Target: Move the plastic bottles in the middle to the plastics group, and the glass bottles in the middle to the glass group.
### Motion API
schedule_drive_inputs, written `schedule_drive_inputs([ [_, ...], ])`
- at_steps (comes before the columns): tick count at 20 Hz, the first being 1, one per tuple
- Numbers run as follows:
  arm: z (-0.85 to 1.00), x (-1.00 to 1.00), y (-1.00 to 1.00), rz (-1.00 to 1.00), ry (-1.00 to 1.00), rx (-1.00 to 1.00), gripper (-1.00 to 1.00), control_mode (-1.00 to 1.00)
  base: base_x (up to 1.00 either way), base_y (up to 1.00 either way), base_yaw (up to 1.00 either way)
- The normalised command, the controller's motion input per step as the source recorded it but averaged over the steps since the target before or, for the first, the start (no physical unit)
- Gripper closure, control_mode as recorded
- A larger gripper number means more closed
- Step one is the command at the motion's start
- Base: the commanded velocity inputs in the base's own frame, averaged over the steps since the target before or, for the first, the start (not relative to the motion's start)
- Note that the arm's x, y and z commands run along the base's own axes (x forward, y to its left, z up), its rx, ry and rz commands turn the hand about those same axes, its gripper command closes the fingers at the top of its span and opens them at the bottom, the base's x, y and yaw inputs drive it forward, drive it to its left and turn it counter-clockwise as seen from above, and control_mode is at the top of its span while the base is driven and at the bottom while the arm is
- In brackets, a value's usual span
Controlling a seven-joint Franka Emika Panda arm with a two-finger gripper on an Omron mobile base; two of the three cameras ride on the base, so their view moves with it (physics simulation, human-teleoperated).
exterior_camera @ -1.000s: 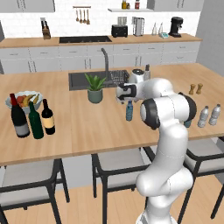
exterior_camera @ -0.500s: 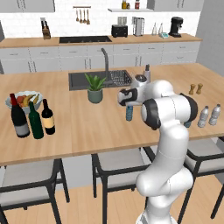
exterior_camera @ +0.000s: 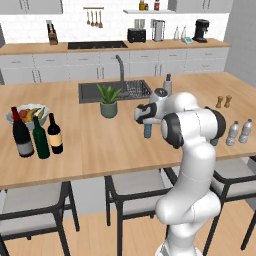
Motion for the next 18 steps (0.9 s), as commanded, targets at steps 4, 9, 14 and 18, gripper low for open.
schedule_drive_inputs([
  [4,-0.03,0.04,0.07,0.00,0.00,0.00,-1.00,-1.00,0.00,0.00,0.00],
  [9,0.00,0.00,-0.06,0.00,0.00,0.00,-1.00,-1.00,0.00,0.00,0.00],
  [14,0.00,0.03,0.00,0.00,0.00,0.00,-1.00,-1.00,0.00,0.00,0.00],
  [18,-0.07,0.11,0.00,0.00,0.00,0.00,-1.00,-1.00,0.00,0.00,0.00],
])
